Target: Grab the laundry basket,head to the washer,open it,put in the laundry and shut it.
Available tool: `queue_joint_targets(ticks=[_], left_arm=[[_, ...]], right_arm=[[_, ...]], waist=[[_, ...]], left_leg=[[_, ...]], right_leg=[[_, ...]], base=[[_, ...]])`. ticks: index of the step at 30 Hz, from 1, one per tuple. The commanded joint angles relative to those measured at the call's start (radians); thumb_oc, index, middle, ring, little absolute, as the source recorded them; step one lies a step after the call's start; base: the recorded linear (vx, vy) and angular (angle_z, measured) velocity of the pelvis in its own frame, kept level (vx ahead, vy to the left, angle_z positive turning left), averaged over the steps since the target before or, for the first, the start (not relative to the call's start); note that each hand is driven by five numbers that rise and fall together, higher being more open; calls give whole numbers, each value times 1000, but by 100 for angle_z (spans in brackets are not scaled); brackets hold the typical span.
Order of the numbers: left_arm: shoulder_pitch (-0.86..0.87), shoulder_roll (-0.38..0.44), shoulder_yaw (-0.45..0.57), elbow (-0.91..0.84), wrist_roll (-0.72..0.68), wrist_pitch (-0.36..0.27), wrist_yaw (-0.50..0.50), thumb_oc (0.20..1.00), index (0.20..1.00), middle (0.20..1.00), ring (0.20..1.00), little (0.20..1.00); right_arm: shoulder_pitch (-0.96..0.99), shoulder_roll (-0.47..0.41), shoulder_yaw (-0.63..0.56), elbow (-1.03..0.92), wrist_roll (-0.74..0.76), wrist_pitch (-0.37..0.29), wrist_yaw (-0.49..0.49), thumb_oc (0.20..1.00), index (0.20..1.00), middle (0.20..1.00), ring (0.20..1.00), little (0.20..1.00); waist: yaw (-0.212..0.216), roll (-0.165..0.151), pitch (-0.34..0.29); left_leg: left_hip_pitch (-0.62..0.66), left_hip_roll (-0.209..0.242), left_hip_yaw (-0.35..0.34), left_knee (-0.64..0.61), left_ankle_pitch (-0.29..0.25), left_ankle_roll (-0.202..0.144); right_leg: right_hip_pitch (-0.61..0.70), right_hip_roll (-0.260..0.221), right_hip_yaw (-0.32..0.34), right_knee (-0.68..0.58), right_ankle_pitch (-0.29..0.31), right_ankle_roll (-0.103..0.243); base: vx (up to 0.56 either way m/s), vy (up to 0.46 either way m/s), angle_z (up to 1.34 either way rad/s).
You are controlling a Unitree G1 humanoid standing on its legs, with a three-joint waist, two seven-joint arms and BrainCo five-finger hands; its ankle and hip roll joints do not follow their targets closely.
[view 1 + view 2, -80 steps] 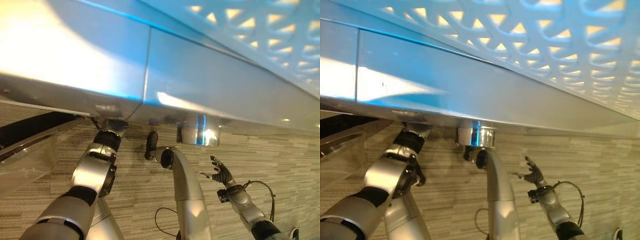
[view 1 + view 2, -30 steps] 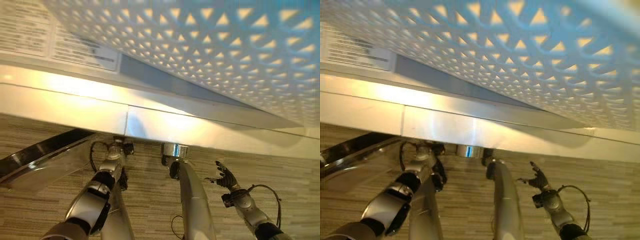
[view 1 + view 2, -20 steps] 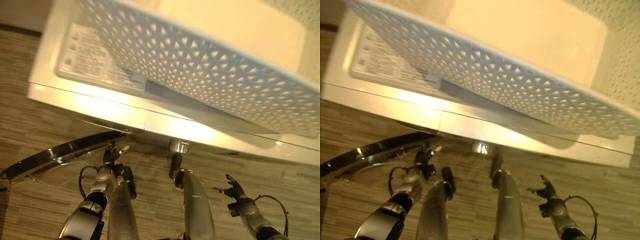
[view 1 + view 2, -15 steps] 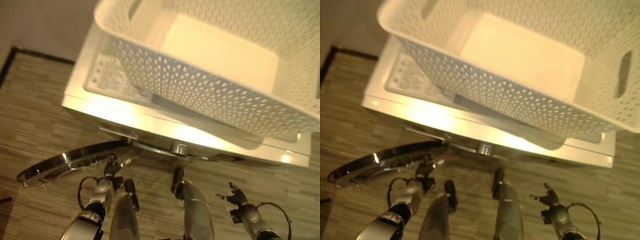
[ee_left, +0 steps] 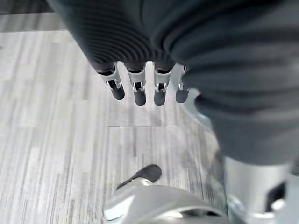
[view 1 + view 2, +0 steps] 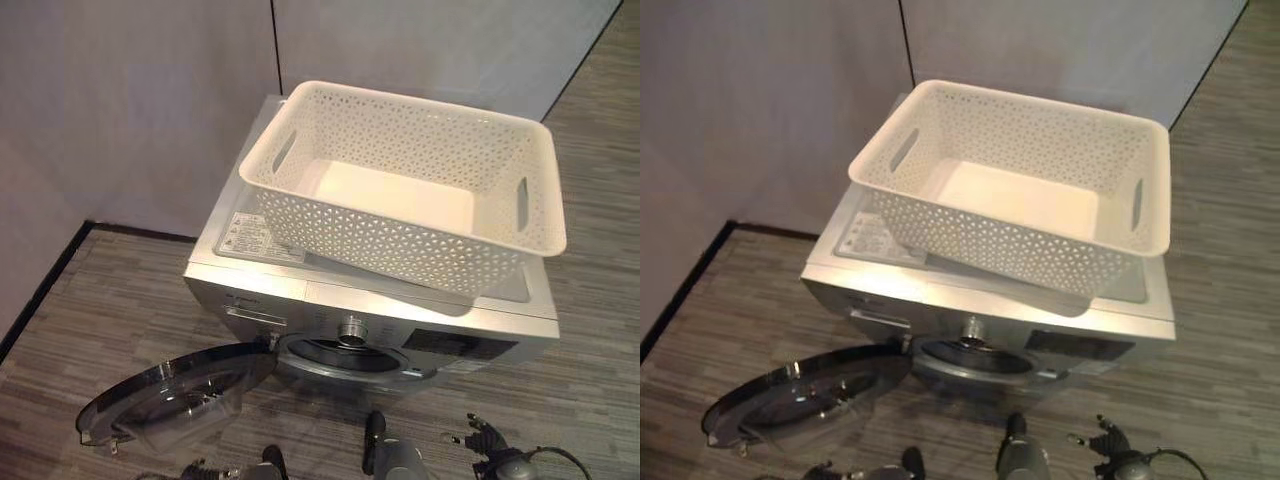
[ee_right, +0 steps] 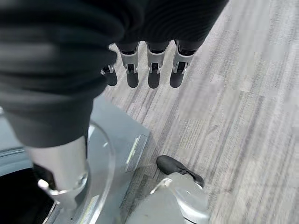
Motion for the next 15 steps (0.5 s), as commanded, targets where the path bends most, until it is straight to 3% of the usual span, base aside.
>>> queue_joint_targets(ticks=[1, 4, 6, 12, 13, 14, 15], left_arm=[[-17, 39, -10, -18, 33, -9, -16, 1000, 1000, 1000, 1000, 1000], [-8, 36, -20, -36, 27, -14, -26, 1000, 1000, 1000, 1000, 1000], [-9, 44, 48, -18, -111, -3, -53, 1000, 1000, 1000, 1000, 1000], [-19, 60, 80, -42, -177, 6, -75, 1000, 1000, 1000, 1000, 1000], [-19, 60, 80, -42, -177, 6, -75, 1000, 1000, 1000, 1000, 1000], [-16, 61, 69, -37, -164, 10, -78, 1000, 1000, 1000, 1000, 1000], [-14, 63, 71, -32, -165, 11, -78, 1000, 1000, 1000, 1000, 1000]], right_arm=[[5, -10, -34, 38, -19, 17, 12, 1000, 1000, 1000, 1000, 1000], [14, -1, -48, 100, -44, 34, 13, 1000, 1000, 1000, 1000, 1000], [17, 21, -57, 114, -15, 36, 19, 1000, 1000, 1000, 1000, 1000], [14, 51, -20, 122, -7, 38, 47, 1000, 1000, 1000, 1000, 1000], [14, 51, -20, 122, -7, 38, 47, 1000, 1000, 1000, 1000, 1000], [0, 50, -15, 122, -8, 35, 49, 1000, 1000, 1000, 1000, 1000], [-4, 50, -11, 121, -10, 35, 49, 1000, 1000, 1000, 1000, 1000]], waist=[[2, -37, 35], [8, -33, 24], [13, -22, 23], [59, 28, -13], [59, 28, -13], [78, 35, -31], [84, 38, -38]], left_leg=[[-81, -67, -30, 99, -55, 44], [-86, -85, -25, 81, -54, 51], [-80, -76, -25, 53, -34, 49], [-59, -58, 20, -98, 84, 68], [-59, -58, 20, -98, 84, 68], [-53, -55, 44, -121, 106, 79], [-60, -52, 51, -121, 120, 83]], right_leg=[[42, -140, 36, -173, 278, 139], [36, -161, 27, -220, 329, 153], [30, -159, 27, -217, 358, 154], [107, -55, -34, -40, 137, 111], [107, -55, -33, -40, 137, 111], [142, -9, -38, 41, 70, 94], [160, 14, -33, 87, 48, 93]], base=[[-35, 111, -2], [-30, 118, -4], [-46, 81, 0], [-114, 107, -16], [-130, 77, -35], [-157, 54, -28], [-160, 48, -43]])
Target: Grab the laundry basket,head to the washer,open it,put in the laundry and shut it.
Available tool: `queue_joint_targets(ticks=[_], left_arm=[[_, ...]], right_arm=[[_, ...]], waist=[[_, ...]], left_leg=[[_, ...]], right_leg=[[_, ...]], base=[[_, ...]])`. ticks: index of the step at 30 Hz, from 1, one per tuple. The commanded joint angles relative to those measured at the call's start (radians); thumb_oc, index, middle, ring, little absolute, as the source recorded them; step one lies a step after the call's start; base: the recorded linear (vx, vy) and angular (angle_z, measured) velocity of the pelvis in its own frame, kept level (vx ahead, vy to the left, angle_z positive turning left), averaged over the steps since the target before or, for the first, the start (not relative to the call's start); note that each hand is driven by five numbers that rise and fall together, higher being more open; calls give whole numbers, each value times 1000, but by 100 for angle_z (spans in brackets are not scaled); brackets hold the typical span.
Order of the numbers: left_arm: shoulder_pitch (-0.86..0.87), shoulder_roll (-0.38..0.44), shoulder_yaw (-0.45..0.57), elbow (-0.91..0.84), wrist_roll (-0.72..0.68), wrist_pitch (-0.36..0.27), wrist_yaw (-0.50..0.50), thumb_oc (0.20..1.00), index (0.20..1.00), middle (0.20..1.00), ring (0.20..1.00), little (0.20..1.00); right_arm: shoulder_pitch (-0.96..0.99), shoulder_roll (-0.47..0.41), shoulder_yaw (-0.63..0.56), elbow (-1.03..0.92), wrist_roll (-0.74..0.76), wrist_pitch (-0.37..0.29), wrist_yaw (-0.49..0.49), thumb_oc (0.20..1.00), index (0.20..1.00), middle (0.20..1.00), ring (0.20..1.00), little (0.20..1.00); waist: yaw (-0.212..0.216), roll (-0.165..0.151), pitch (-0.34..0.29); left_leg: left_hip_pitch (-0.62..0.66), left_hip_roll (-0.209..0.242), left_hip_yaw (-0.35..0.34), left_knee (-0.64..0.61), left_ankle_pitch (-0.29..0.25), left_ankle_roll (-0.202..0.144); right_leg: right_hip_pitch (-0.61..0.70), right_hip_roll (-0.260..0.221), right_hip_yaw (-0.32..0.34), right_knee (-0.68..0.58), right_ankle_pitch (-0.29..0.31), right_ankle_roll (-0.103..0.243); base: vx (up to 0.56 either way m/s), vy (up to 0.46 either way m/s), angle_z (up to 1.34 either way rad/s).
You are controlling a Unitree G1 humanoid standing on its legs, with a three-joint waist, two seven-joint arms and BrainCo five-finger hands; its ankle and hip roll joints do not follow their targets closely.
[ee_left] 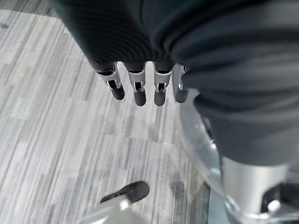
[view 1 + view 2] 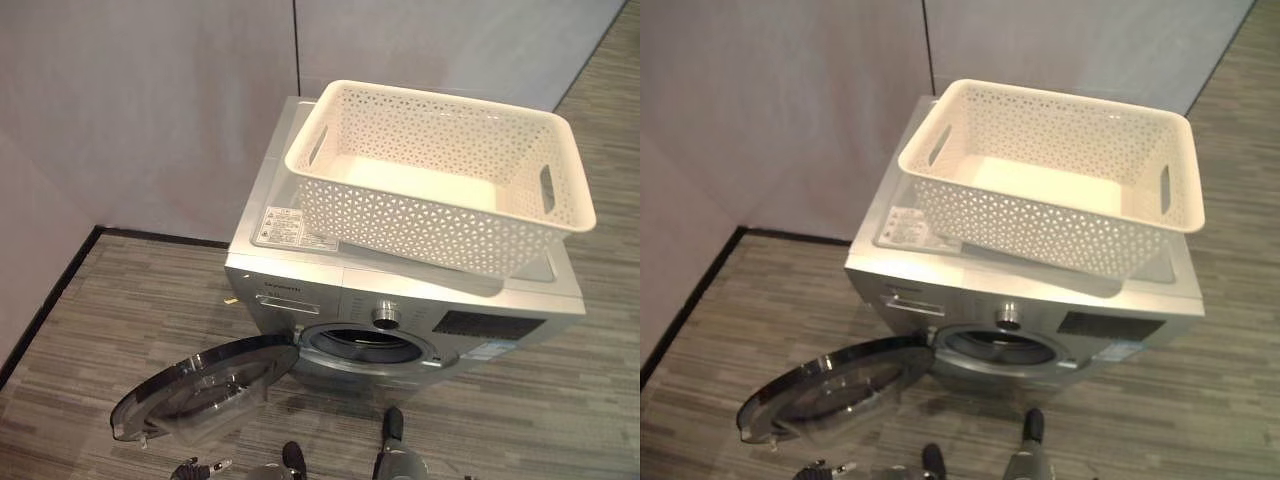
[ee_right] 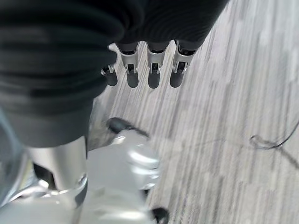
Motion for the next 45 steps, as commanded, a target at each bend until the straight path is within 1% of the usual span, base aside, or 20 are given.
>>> queue_joint_targets(ticks=[1, 4, 6, 7, 9, 13, 15, 17, 19, 23, 27, 29, 31, 36, 39, 40, 41, 42, 44, 45], left_arm=[[1, 50, 27, 20, -7, 14, -15, 1000, 1000, 1000, 1000, 1000], [-3, 53, 18, 17, -12, 16, -23, 1000, 1000, 1000, 1000, 1000], [-9, 60, 17, 8, -25, 11, -20, 1000, 1000, 1000, 1000, 1000], [-9, 60, 17, 8, -25, 11, -20, 1000, 1000, 1000, 1000, 1000], [-20, 65, 20, 3, -51, 11, -22, 1000, 1000, 1000, 1000, 1000], [-59, 67, -9, -25, -61, 6, -17, 1000, 1000, 1000, 1000, 1000], [-76, 67, -18, -36, -49, 9, -19, 1000, 1000, 1000, 1000, 1000], [-89, 63, -21, -43, -48, 11, -19, 1000, 1000, 1000, 1000, 1000], [-96, 65, -13, -49, -69, 4, -8, 1000, 1000, 1000, 1000, 1000], [-92, 68, -2, -56, -99, -5, -2, 1000, 1000, 1000, 1000, 1000], [-108, 55, -28, -74, -105, -11, -3, 1000, 1000, 1000, 1000, 1000], [-119, 39, -98, -123, -38, -23, 5, 1000, 1000, 1000, 1000, 1000], [-123, 40, -123, -134, -10, -31, 11, 1000, 1000, 1000, 1000, 1000], [-133, 91, -199, -286, 43, -63, 31, 1000, 1000, 1000, 1000, 1000], [-126, 112, -201, -339, 53, -63, 28, 1000, 1000, 1000, 1000, 1000], [-78, 160, -181, -480, 40, -76, 16, 1000, 1000, 1000, 1000, 1000], [-77, 160, -181, -482, 40, -75, 16, 1000, 1000, 1000, 1000, 1000], [-14, 214, -134, -673, 63, -96, 39, 1000, 1000, 1000, 1000, 1000], [21, 238, -102, -755, 62, -95, 38, 1000, 1000, 1000, 1000, 1000], [10, 286, -72, -810, 70, -104, 48, 1000, 1000, 1000, 1000, 1000]], right_arm=[[-14, -32, 16, -11, 2, -15, 12, 1000, 1000, 1000, 1000, 1000], [-19, -36, 19, -6, 3, -13, 13, 1000, 1000, 1000, 1000, 1000], [-19, -36, 24, -7, 9, -8, 12, 1000, 1000, 1000, 1000, 1000], [-19, -36, 24, -7, 9, -8, 12, 1000, 1000, 1000, 1000, 1000], [-17, -50, 36, -17, 1, -8, 8, 1000, 1000, 1000, 1000, 1000], [-11, -107, 33, -64, -4, -17, -6, 1000, 1000, 1000, 1000, 1000], [-6, -128, 23, -72, -9, -20, -13, 1000, 1000, 1000, 1000, 1000], [-4, -140, 31, -75, -23, -18, -11, 1000, 1000, 1000, 1000, 1000], [-2, -157, 49, -107, -47, -14, -3, 1000, 1000, 1000, 1000, 1000], [57, -179, 18, -165, -48, -15, 10, 1000, 1000, 1000, 1000, 1000], [63, -197, 3, -201, -49, -16, 16, 1000, 1000, 1000, 1000, 1000], [50, -197, -14, -187, -56, -15, 12, 1000, 1000, 1000, 1000, 1000], [43, -192, -19, -171, -56, -15, 9, 1000, 1000, 1000, 1000, 1000], [47, -130, -47, -74, -37, -18, 6, 1000, 1000, 1000, 1000, 1000], [49, -125, -54, -55, -32, -16, 13, 1000, 1000, 1000, 1000, 1000], [69, -133, -72, -56, -27, -21, 26, 1000, 1000, 1000, 1000, 1000], [70, -132, -72, -56, -27, -21, 26, 1000, 1000, 1000, 1000, 1000], [83, -126, -112, -37, -11, -28, 20, 1000, 1000, 1000, 1000, 1000], [85, -118, -115, -40, -4, -31, 18, 1000, 1000, 1000, 1000, 1000], [98, -98, -103, -53, 20, -44, 30, 1000, 1000, 1000, 1000, 1000]], waist=[[43, -47, 7], [57, -58, -7], [72, -73, -13], [71, -73, -13], [86, -69, 9], [67, -43, 73], [19, -47, 87], [22, -49, 93], [16, -80, 78], [-28, -73, 24], [-49, -50, 9], [-58, -51, 8], [-55, -54, 4], [-43, -81, 3], [-40, -87, 9], [-28, -88, 11], [-28, -88, 10], [2, -77, 15], [16, -63, 18], [-18, -63, 30]], left_leg=[[-19, -30, -28, -10, 35, -33], [-54, -34, -28, 25, 40, -29], [-97, -12, -38, 43, 84, -58], [-98, -11, -38, 43, 84, -58], [-162, 36, -61, 41, 175, -105], [-248, 99, -56, 27, 312, -175], [-229, 154, 116, 15, 310, -202], [-217, 176, 87, 20, 323, -210], [-186, 220, -65, 108, 262, -202], [-31, 330, -66, 50, 290, -228], [31, 312, -93, -44, 256, -246], [37, 253, -60, -54, 160, -227], [31, 233, -58, -51, 154, -220], [-2, 80, -83, -55, 81, -152], [-5, 50, -83, -53, 65, -135], [-2, 25, -79, -55, 50, -124], [-2, 25, -79, -55, 50, -124], [-7, 26, -64, -48, 39, -121], [0, 36, -63, -41, 12, -123], [-10, 11, -59, -49, 41, -100]], right_leg=[[168, 8, 22, 105, -108, 19], [216, 48, 52, 143, -120, 16], [262, 95, 64, 39, -241, -25], [262, 96, 64, 39, -241, -26], [271, 153, 35, -29, -297, -71], [258, 202, -15, -78, -299, -104], [252, 194, -62, -83, -302, -100], [245, 190, -60, -88, -289, -100], [234, 151, -47, -107, -257, -93], [198, 92, -66, -114, -196, -54], [171, 39, -45, -94, -168, -15], [176, -30, -38, -89, -135, 17], [184, -44, -35, -109, -113, 24], [195, -176, -41, -140, 65, 79], [192, -199, -36, -137, 138, 89], [190, -220, -39, -148, 225, 89], [190, -221, -39, -148, 225, 89], [182, -250, -103, -146, 288, 89], [183, -228, -142, -136, 236, 89], [122, -114, -25, -129, 105, 76]], base=[[-146, -35, -52], [-124, -80, -23], [-210, -173, 8], [-250, -206, -2], [-331, -268, 10], [-352, -181, 34], [-265, -61, 78], [-186, 33, 90], [-190, 113, -33], [-77, 270, -6], [2, 292, 14], [17, 331, 12], [41, 327, 16], [84, 427, 21], [38, 213, 20], [42, 166, 10], [81, 276, -10], [39, 111, -25], [92, 274, -34], [68, 330, -30]])
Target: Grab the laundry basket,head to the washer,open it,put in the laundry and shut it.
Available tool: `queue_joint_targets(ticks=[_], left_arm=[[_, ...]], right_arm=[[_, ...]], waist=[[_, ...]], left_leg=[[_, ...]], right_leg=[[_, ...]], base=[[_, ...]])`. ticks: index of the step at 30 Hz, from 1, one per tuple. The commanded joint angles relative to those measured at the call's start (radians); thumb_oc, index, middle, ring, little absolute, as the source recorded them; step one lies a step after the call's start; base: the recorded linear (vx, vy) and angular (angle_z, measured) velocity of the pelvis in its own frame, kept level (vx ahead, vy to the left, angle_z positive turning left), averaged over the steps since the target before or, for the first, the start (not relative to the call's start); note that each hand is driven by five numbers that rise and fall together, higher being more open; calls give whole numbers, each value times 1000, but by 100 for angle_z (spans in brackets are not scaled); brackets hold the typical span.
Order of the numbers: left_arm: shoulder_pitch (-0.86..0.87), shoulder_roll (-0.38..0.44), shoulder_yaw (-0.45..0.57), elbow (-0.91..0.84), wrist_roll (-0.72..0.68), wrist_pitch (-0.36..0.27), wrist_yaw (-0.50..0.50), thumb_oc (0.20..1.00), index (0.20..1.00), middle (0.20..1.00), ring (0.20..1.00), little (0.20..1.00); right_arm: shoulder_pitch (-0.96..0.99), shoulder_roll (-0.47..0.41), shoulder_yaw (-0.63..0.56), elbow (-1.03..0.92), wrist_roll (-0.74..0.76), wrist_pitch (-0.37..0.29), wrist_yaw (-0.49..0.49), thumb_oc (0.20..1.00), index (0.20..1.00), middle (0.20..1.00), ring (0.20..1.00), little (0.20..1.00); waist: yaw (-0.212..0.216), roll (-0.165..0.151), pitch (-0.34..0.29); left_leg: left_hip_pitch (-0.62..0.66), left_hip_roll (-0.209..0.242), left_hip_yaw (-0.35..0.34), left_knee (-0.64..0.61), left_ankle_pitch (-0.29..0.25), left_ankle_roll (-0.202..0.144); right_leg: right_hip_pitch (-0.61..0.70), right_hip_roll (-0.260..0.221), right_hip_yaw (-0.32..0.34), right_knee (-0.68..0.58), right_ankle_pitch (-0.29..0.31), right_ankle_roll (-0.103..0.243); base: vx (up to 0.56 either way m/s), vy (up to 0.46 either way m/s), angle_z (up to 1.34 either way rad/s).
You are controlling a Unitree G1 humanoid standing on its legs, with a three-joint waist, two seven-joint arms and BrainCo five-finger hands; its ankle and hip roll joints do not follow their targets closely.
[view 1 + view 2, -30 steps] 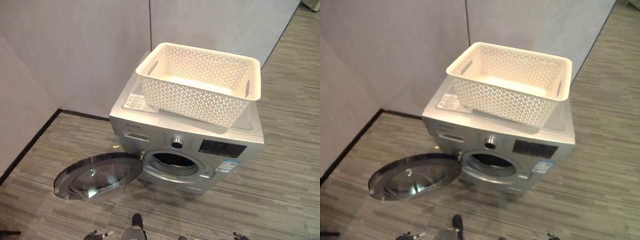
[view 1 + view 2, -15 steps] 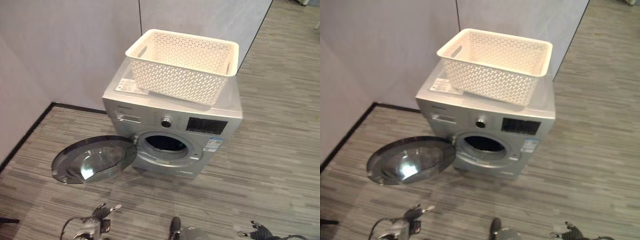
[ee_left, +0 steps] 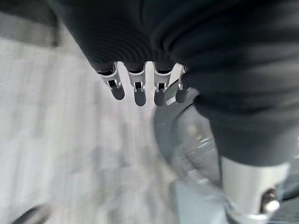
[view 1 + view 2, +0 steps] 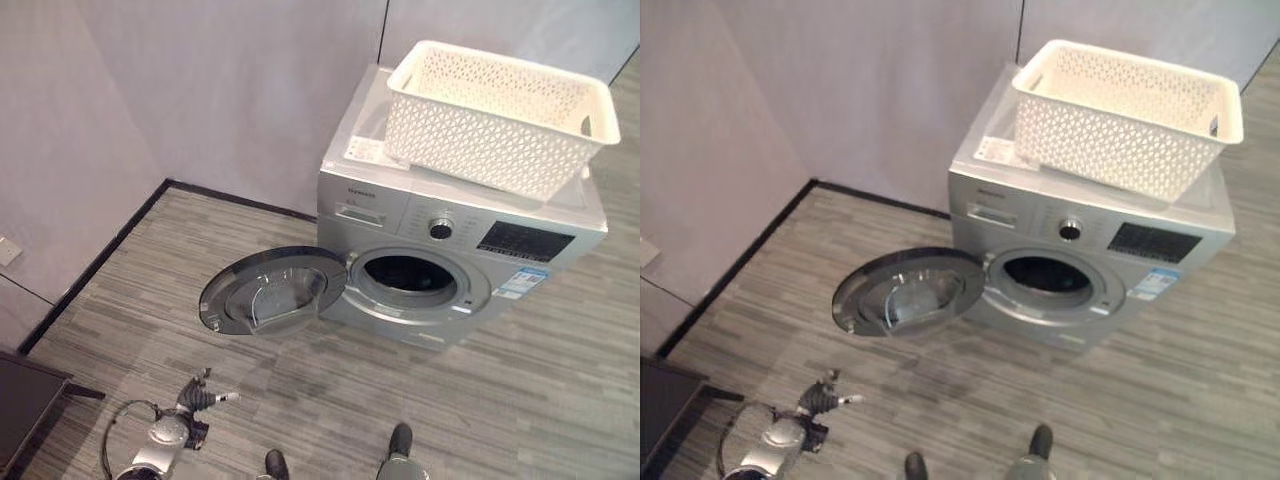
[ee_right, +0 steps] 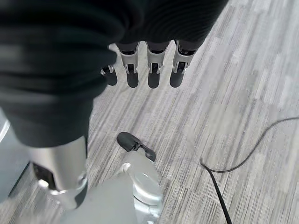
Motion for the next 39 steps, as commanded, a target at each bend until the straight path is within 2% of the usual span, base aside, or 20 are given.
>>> queue_joint_targets(ticks=[1, 2, 3, 4, 5, 8, 13, 14, 15, 16, 21, 24, 28, 33, 37, 39], left_arm=[[-76, 43, 80, -21, 27, -54, 28, 1000, 1000, 1000, 1000, 1000], [-75, 80, 140, -49, 57, -41, 39, 1000, 1000, 1000, 1000, 1000], [-74, 80, 140, -49, 57, -41, 38, 1000, 1000, 1000, 1000, 1000], [-133, 119, 160, 7, 89, -32, 51, 1000, 1000, 1000, 1000, 1000], [-197, 142, 157, 68, 97, -29, 75, 1000, 1000, 1000, 1000, 1000], [-369, 210, 128, 197, 99, -25, 123, 1000, 1000, 1000, 1000, 1000], [-582, 289, 42, 385, 108, -20, 151, 1000, 1000, 1000, 1000, 1000], [-682, 323, -11, 481, 134, -13, 162, 1000, 1000, 1000, 1000, 1000], [-691, 324, -18, 488, 133, -16, 162, 1000, 1000, 1000, 1000, 1000], [-782, 353, -75, 581, 159, -8, 163, 1000, 1000, 1000, 1000, 1000], [-898, 394, -124, 690, 179, 9, 191, 1000, 1000, 1000, 1000, 1000], [-929, 410, -154, 724, 197, 19, 188, 1000, 1000, 1000, 1000, 1000], [-939, 419, -226, 765, 297, 41, 171, 1000, 1000, 1000, 1000, 1000], [-933, 404, -252, 794, 332, 57, 138, 1000, 1000, 1000, 1000, 1000], [-910, 355, -268, 797, 336, 64, 96, 1000, 1000, 1000, 1000, 1000], [-887, 288, -324, 745, 367, 54, 47, 1000, 1000, 1000, 1000, 1000]], right_arm=[[-17, -17, 27, 10, 59, -23, 9, 1000, 1000, 1000, 1000, 1000], [-11, -2, 53, 2, 40, -20, 18, 1000, 1000, 1000, 1000, 1000], [-11, -2, 53, 2, 40, -20, 18, 1000, 1000, 1000, 1000, 1000], [-4, -4, 93, -31, 19, -22, 44, 1000, 1000, 1000, 1000, 1000], [-5, -10, 108, -32, 13, -22, 52, 1000, 1000, 1000, 1000, 1000], [-39, -30, 128, -25, 19, -19, 50, 1000, 1000, 1000, 1000, 1000], [-74, -52, 148, -56, 61, -19, 51, 1000, 1000, 1000, 1000, 1000], [-80, -62, 171, -76, 84, -22, 61, 1000, 1000, 1000, 1000, 1000], [-81, -59, 168, -76, 84, -22, 62, 1000, 1000, 1000, 1000, 1000], [-89, -58, 201, -78, 94, -21, 82, 1000, 1000, 1000, 1000, 1000], [-60, -51, 202, -116, 129, -22, 79, 1000, 1000, 1000, 1000, 1000], [-33, -45, 219, -144, 119, -22, 88, 1000, 1000, 1000, 1000, 1000], [-16, -50, 229, -206, 113, -25, 98, 1000, 1000, 1000, 1000, 1000], [-12, -81, 225, -324, 134, -27, 114, 1000, 1000, 1000, 1000, 1000], [-17, -93, 224, -371, 137, -26, 108, 1000, 1000, 1000, 1000, 1000], [-25, -99, 227, -376, 128, -25, 105, 1000, 1000, 1000, 1000, 1000]], waist=[[-15, 20, 30], [27, 13, 24], [26, 13, 24], [10, 1, 28], [-10, 3, 30], [-24, -18, 43], [-53, -36, 60], [-75, -47, 77], [-72, -49, 78], [-91, -62, 96], [-126, -90, 115], [-139, -99, 117], [-154, -118, 116], [-167, -140, 113], [-171, -139, 119], [-164, -128, 127]], left_leg=[[-46, 48, -77, 45, 12, -44], [-35, 50, -36, 24, -12, -59], [-34, 50, -37, 24, -12, -59], [-26, 48, -12, -7, -4, -64], [-23, 52, -9, -9, -3, -66], [-54, 56, 23, -17, 9, -74], [-114, 59, 22, -19, 20, -81], [-132, 64, 28, -19, 26, -87], [-134, 64, 28, -19, 27, -87], [-161, 74, 27, -19, 36, -94], [-210, 96, 26, -19, 47, -106], [-238, 107, 22, -19, 53, -112], [-261, 113, 24, -19, 57, -115], [-284, 122, 25, -19, 59, -119], [-296, 124, 19, -19, 61, -118], [-295, 120, 14, -19, 58, -114]], right_leg=[[92, 28, 103, 136, -173, 137], [122, 22, -65, 114, -197, 151], [123, 22, -66, 113, -197, 151], [105, 34, -41, 82, -179, 151], [93, 42, 10, 74, -176, 151], [71, 43, 26, 46, -111, 151], [43, 53, 14, 17, -102, 151], [22, 57, 16, 10, -80, 151], [21, 57, 17, 9, -80, 151], [1, 66, 25, -3, -60, 151], [-33, 84, 42, -32, -24, 151], [-50, 91, 52, -34, -12, 151], [-72, 95, 69, -39, 12, 151], [-94, 104, 77, -42, 29, 151], [-99, 106, 85, -41, 28, 151], [-98, 104, 90, -39, 23, 151]], base=[[29, 325, -18], [39, 97, -12], [42, 112, -48], [16, 30, -42], [-7, 39, -35], [-112, 17, -33], [-77, 23, -17], [-34, 21, -27], [-65, 30, -27], [-37, 16, -23], [18, 36, -5], [46, -6, -11], [45, 2, 6], [19, -11, -6], [17, -7, 4], [21, 12, 6]])
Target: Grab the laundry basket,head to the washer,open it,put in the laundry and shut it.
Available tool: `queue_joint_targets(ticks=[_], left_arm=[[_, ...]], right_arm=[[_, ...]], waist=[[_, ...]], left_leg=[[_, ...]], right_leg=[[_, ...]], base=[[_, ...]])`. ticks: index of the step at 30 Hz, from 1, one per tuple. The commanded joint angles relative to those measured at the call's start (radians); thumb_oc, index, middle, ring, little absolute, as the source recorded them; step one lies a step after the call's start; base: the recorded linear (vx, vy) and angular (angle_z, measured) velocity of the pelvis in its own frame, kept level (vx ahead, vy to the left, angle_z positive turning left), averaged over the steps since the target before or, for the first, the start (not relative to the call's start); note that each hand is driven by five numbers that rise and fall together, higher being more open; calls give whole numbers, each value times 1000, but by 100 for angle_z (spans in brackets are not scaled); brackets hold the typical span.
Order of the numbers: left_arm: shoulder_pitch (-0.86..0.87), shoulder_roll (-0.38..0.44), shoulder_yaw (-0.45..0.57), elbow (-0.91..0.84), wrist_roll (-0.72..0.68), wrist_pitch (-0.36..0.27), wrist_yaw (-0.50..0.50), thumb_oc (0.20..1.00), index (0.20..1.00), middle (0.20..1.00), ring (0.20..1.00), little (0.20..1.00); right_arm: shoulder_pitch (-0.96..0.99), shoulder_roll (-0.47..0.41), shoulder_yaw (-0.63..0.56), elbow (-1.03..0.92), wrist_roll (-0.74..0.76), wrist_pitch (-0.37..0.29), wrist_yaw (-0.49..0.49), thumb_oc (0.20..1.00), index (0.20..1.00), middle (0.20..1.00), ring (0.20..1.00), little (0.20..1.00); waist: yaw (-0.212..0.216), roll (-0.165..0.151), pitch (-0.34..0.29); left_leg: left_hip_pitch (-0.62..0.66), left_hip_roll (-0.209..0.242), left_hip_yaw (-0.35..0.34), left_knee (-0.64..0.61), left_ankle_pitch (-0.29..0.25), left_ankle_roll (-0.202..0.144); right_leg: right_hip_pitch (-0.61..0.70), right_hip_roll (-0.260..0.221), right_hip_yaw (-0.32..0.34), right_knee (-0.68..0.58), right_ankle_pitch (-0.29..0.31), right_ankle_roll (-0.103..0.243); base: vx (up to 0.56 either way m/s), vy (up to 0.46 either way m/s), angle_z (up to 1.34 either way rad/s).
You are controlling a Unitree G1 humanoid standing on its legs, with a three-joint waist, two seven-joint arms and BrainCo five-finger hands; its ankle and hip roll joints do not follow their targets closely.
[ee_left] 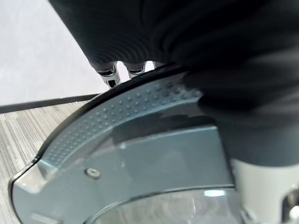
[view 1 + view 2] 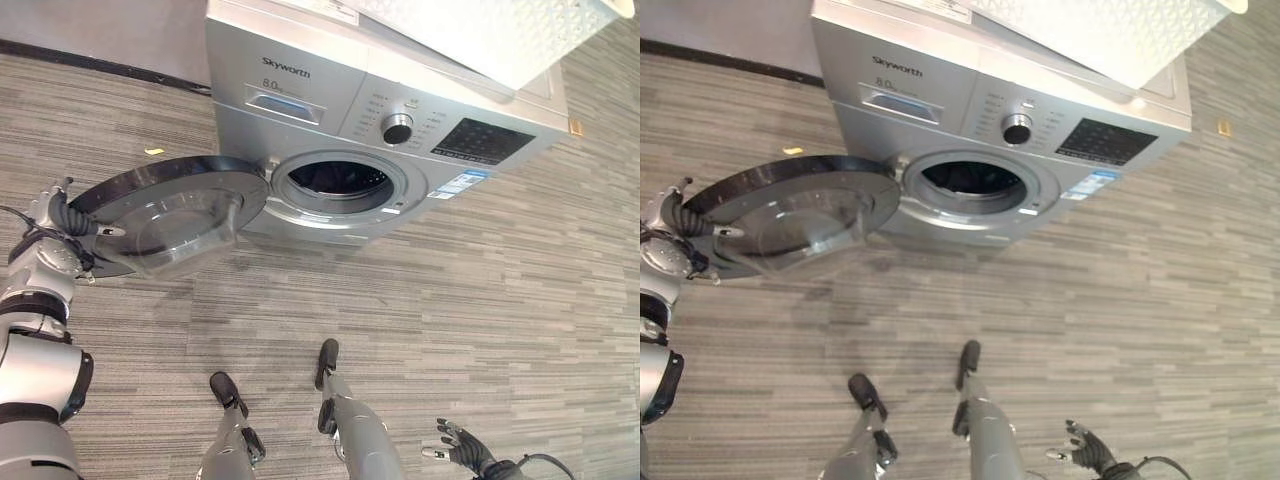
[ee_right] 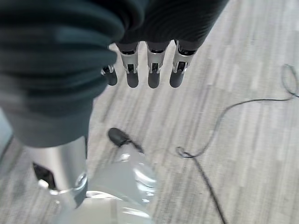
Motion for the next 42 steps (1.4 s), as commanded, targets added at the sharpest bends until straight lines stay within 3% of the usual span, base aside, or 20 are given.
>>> queue_joint_targets(ticks=[1, 4, 6, 7, 13, 20, 21, 22, 25, 26, 29, 30, 31, 32, 34, 35, 38, 41, 42], left_arm=[[66, -115, -78, 48, 80, 37, -98, 1000, 1000, 1000, 1000, 1000], [123, -199, -90, -79, 51, 25, -114, 1000, 1000, 1000, 1000, 1000], [165, -212, -95, -173, 32, 23, -132, 1000, 1000, 1000, 1000, 1000], [249, -226, -78, -344, -7, 22, -152, 1000, 1000, 1000, 1000, 1000], [492, -277, 18, -693, -44, 54, -198, 1000, 1000, 1000, 1000, 1000], [647, -341, 50, -909, -108, 74, -294, 1000, 1000, 1000, 1000, 1000], [648, -341, 50, -909, -108, 75, -294, 1000, 1000, 1000, 1000, 1000], [623, -409, 6, -896, -121, 82, -295, 1000, 1000, 1000, 1000, 1000], [423, -594, -170, -772, -69, 74, -221, 1000, 1000, 1000, 1000, 1000], [345, -690, -258, -705, -56, 60, -202, 1000, 1000, 1000, 1000, 1000], [186, -932, -377, -488, -72, 39, -119, 1000, 1000, 1000, 1000, 1000], [182, -938, -376, -481, -71, 35, -116, 1000, 1000, 1000, 1000, 1000], [137, -1033, -428, -443, -128, 13, -99, 1000, 1000, 1000, 1000, 1000], [124, -1064, -454, -454, -165, 2, -102, 1000, 1000, 1000, 1000, 1000], [105, -1094, -482, -466, -231, -15, -105, 1000, 1000, 1000, 1000, 1000], [96, -1091, -476, -469, -255, -19, -103, 1000, 1000, 1000, 1000, 1000], [102, -1077, -459, -452, -290, -17, -109, 1000, 1000, 1000, 1000, 1000], [137, -1028, -415, -368, -267, -4, -114, 1000, 1000, 1000, 1000, 1000], [195, -962, -355, -304, -267, 8, -118, 1000, 1000, 1000, 1000, 1000]], right_arm=[[-51, -65, -32, 30, 10, 5, -6, 1000, 1000, 1000, 1000, 1000], [-62, -60, -36, 56, 6, 2, -12, 1000, 1000, 1000, 1000, 1000], [-68, -62, -45, 74, 5, 0, -15, 1000, 1000, 1000, 1000, 1000], [-67, -57, -72, 100, 5, 3, -19, 1000, 1000, 1000, 1000, 1000], [-79, -43, -129, 190, -10, 17, -19, 1000, 1000, 1000, 1000, 1000], [-104, -31, -137, 241, -27, 27, -14, 1000, 1000, 1000, 1000, 1000], [-104, -31, -137, 241, -27, 27, -14, 1000, 1000, 1000, 1000, 1000], [-115, -17, -122, 260, -27, 31, -18, 1000, 1000, 1000, 1000, 1000], [-174, 16, -54, 297, -29, 30, -49, 1000, 1000, 1000, 1000, 1000], [-192, 28, -20, 303, -29, 26, -57, 1000, 1000, 1000, 1000, 1000], [-223, 23, 42, 294, -9, 21, -75, 1000, 1000, 1000, 1000, 1000], [-223, 21, 41, 294, -8, 21, -75, 1000, 1000, 1000, 1000, 1000], [-243, 10, 74, 302, -10, 22, -84, 1000, 1000, 1000, 1000, 1000], [-253, 7, 86, 306, -5, 22, -91, 1000, 1000, 1000, 1000, 1000], [-253, -3, 83, 314, 10, 19, -105, 1000, 1000, 1000, 1000, 1000], [-249, -9, 79, 322, 12, 20, -108, 1000, 1000, 1000, 1000, 1000], [-235, -17, 60, 357, 10, 25, -118, 1000, 1000, 1000, 1000, 1000], [-206, -13, 37, 441, -23, 39, -118, 1000, 1000, 1000, 1000, 1000], [-187, -6, 9, 492, -42, 51, -115, 1000, 1000, 1000, 1000, 1000]], waist=[[4, 39, 34], [29, 61, 50], [41, 71, 57], [66, 88, 67], [114, 129, 66], [138, 168, 43], [138, 168, 44], [133, 173, 36], [105, 173, 31], [88, 173, 28], [37, 172, 18], [39, 174, 19], [16, 173, 11], [4, 173, 7], [-16, 178, 0], [-23, 184, -10], [-32, 192, -21], [-33, 206, -41], [-24, 215, -47]], left_leg=[[-23, 26, -99, 1, 1, -82], [-22, 13, -108, 1, 1, -77], [-20, 8, -114, 1, 1, -75], [-18, -1, -123, 1, 1, -71], [0, -13, -148, 1, 3, -65], [37, -5, -157, 1, 10, -71], [37, -5, -157, 1, 10, -71], [52, -1, -154, 1, 12, -73], [49, 2, -136, 1, 51, -70], [55, 10, -132, 1, 55, -75], [69, 26, -109, 1, 62, -81], [69, 26, -107, 1, 61, -81], [78, 35, -88, 1, 62, -83], [85, 41, -80, 1, 62, -85], [105, 55, -54, 1, 63, -90], [122, 62, -59, 1, 40, -102], [143, 72, -45, 1, 42, -106], [162, 80, -41, 1, 46, -111], [162, 82, -32, 1, 75, -104]], right_leg=[[122, -67, 38, 4, 47, 122], [124, -80, 27, 5, 38, 122], [128, -85, 21, 4, 35, 122], [134, -96, 9, 4, 26, 122], [157, -109, -7, 3, -28, 122], [189, -108, -8, -1, -111, 122], [189, -108, -8, -1, -111, 122], [198, -108, -2, -2, -138, 122], [194, -109, -3, -4, -144, 110], [195, -104, 2, -4, -155, 105], [189, -91, 31, -4, -166, 97], [188, -90, 32, -4, -166, 97], [178, -81, 54, -4, -172, 95], [173, -76, 64, -4, -174, 94], [167, -62, 94, -4, -181, 89], [175, -54, 112, -4, -202, 97], [181, -43, 124, -4, -209, 90], [199, -35, 116, -4, -220, 84], [205, -33, 97, -4, -211, 67]], base=[[19, 21, 8], [8, 17, 5], [4, 0, 7], [6, -14, 9], [18, -29, 18], [7, -58, 6], [-19, -71, 5], [-104, -82, 3], [-98, -121, 9], [-39, -121, 2], [-36, -83, 0], [-32, -64, -23], [-33, -68, -40], [-33, -68, -51], [51, -77, -53], [113, -93, -55], [54, -66, -64], [12, -104, -10], [-47, -79, 13]])
